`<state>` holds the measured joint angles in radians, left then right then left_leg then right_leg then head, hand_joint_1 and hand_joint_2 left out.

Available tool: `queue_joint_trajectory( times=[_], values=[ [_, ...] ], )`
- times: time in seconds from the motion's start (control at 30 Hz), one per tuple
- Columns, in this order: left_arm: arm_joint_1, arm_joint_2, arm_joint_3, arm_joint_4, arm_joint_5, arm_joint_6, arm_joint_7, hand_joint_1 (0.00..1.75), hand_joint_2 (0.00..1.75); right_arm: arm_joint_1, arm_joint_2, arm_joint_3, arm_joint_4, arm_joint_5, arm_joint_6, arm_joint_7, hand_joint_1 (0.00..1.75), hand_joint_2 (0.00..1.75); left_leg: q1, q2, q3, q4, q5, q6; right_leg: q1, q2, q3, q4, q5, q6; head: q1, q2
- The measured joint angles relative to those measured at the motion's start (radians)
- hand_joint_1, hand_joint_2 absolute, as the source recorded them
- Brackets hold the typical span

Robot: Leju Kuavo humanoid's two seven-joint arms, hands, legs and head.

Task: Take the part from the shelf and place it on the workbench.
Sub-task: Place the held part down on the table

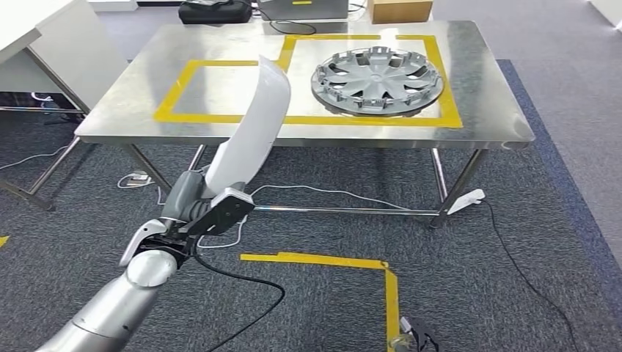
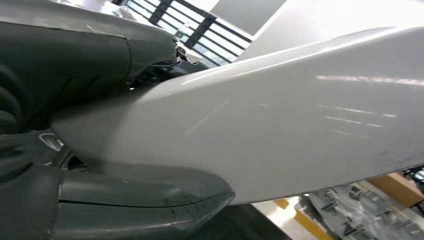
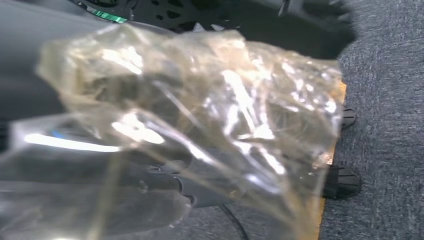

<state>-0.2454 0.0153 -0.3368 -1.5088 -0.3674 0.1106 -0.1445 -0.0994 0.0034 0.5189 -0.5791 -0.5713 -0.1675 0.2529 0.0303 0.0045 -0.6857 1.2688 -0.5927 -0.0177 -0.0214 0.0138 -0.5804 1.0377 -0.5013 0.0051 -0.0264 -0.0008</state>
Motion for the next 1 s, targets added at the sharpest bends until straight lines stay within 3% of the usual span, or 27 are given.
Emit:
queue_joint_trajectory(
  times=[0.03,0.07,0.13,0.2,0.23,0.3,0.4,0.5,0.53,0.57,0.6,0.67,0.7,0.77,0.87,0.93,1.0],
  values=[
    [0.0,0.0,0.0,0.002,0.0,0.0,0.001,1.75,1.75,0.001,0.0,0.0,0.0,0.0,0.001,0.0,0.0,0.0,-0.005,0.0,-0.032,0.039,0.002,0.007,0.005,0.001,0.007,0.0,-0.006,-0.004,0.0,0.0],
    [0.0,0.0,0.0,0.004,-0.001,0.0,0.002,1.75,1.75,0.001,0.0,0.0,0.0,0.001,0.001,0.0,0.0,0.0,-0.011,-0.001,-0.047,0.042,0.025,0.017,0.009,0.004,0.015,0.0,-0.012,-0.007,0.0,0.0],
    [0.0,0.0,0.002,0.006,-0.002,0.0,0.003,1.75,1.75,0.002,0.0,0.0,0.0,0.002,0.002,0.0,0.0,0.0,-0.029,-0.002,-0.027,-0.053,0.116,0.04,0.012,0.009,0.033,-0.001,-0.026,-0.008,0.0,0.0],
    [-0.004,0.0,0.005,0.008,-0.002,0.0,0.004,1.75,1.75,0.003,0.003,-0.001,0.0,0.003,0.003,0.0,0.0,0.0,-0.047,-0.005,0.011,-0.162,0.176,0.063,0.013,0.013,0.043,-0.004,-0.037,-0.003,0.001,0.0],
    [-0.007,-0.001,0.006,0.008,-0.002,0.0,0.005,1.75,1.75,0.003,0.004,-0.001,0.0,0.004,0.003,0.001,0.0,0.0,-0.053,-0.006,0.024,-0.198,0.18,0.07,0.013,0.013,0.043,-0.007,-0.04,0.002,0.0,0.0],
    [-0.012,-0.003,0.005,0.009,-0.003,0.0,0.007,1.75,1.75,0.002,0.004,-0.001,0.0,0.005,0.004,0.011,0.0,0.0,-0.056,-0.007,0.038,-0.231,0.165,0.075,0.012,0.011,0.044,-0.01,-0.035,0.015,-0.003,0.0],
    [-0.016,-0.008,0.005,0.009,-0.003,0.0,0.008,1.75,1.75,-0.004,0.003,-0.001,0.0,0.007,0.004,0.055,0.0,0.0,-0.047,-0.007,0.072,-0.262,0.157,0.074,0.013,0.001,0.024,0.035,-0.047,0.028,-0.002,0.0],
    [-0.02,-0.011,0.005,0.012,-0.004,0.0,0.008,1.75,1.75,-0.006,0.002,-0.003,0.0,0.009,0.004,0.072,0.0,0.0,-0.045,-0.007,0.095,-0.269,0.142,0.072,0.012,-0.002,-0.085,0.193,-0.094,0.037,0.001,0.0],
    [-0.018,-0.011,0.005,0.014,-0.004,0.0,0.009,1.75,1.75,-0.005,0.002,-0.003,0.0,0.011,0.004,0.072,0.0,0.0,-0.045,-0.007,0.102,-0.269,0.135,0.071,0.011,-0.003,-0.118,0.227,-0.099,0.04,0.001,0.0],
    [-0.016,-0.011,0.005,0.017,-0.004,0.0,0.009,1.75,1.75,-0.003,0.002,-0.003,0.0,0.014,0.004,0.072,0.0,0.0,-0.045,-0.008,0.11,-0.269,0.128,0.069,0.01,-0.004,-0.136,0.229,-0.085,0.043,0.001,0.0],
    [-0.014,-0.011,0.004,0.019,-0.004,0.0,0.009,1.75,1.75,-0.002,0.001,-0.003,0.0,0.016,0.004,0.072,0.0,0.0,-0.044,-0.009,0.121,-0.268,0.121,0.066,0.01,-0.004,-0.136,0.197,-0.051,0.046,0.002,0.0],
    [-0.014,-0.011,0.005,0.022,-0.005,0.001,0.01,1.75,1.75,-0.002,0.0,-0.004,0.0,0.018,0.005,0.078,0.0,0.0,-0.043,-0.013,0.142,-0.269,0.105,0.058,0.008,0.001,-0.1,0.076,0.038,0.05,0.003,0.0],
    [-0.017,-0.011,0.005,0.023,-0.005,0.002,0.011,1.75,1.75,-0.001,-0.001,-0.004,0.0,0.019,0.006,0.08,0.0,0.0,-0.042,-0.016,0.147,-0.268,0.098,0.053,0.008,0.006,-0.081,0.023,0.056,0.047,0.003,0.0],
    [-0.021,-0.013,0.008,0.025,-0.005,0.005,0.015,1.75,1.75,0.0,-0.002,-0.004,0.0,0.02,0.008,0.083,0.0,0.0,-0.041,-0.021,0.149,-0.266,0.091,0.042,0.013,0.013,-0.059,-0.018,0.053,0.029,0.002,0.0],
    [-0.02,-0.015,0.017,0.029,-0.005,0.014,0.021,1.75,1.75,0.0,-0.003,-0.004,0.0,0.022,0.009,0.104,0.0,0.0,-0.039,-0.024,0.145,-0.243,0.087,0.029,0.014,-0.001,-0.033,-0.027,0.047,-0.001,0.0,0.0],
    [-0.024,-0.015,0.021,0.032,-0.006,0.022,0.023,1.75,1.75,-0.001,-0.003,-0.005,0.0,0.023,0.01,0.12,0.0,0.0,-0.036,-0.02,0.1,-0.163,0.077,0.02,0.012,-0.01,-0.013,-0.032,0.04,-0.01,-0.001,0.0],
    [-0.023,-0.015,0.024,0.038,-0.007,0.028,0.025,1.75,1.75,-0.002,-0.004,-0.005,0.0,0.024,0.01,0.124,0.0,0.0,-0.034,-0.017,0.022,-0.046,0.04,0.012,0.013,-0.021,0.004,-0.032,0.024,-0.016,-0.002,0.0]
  ],
)
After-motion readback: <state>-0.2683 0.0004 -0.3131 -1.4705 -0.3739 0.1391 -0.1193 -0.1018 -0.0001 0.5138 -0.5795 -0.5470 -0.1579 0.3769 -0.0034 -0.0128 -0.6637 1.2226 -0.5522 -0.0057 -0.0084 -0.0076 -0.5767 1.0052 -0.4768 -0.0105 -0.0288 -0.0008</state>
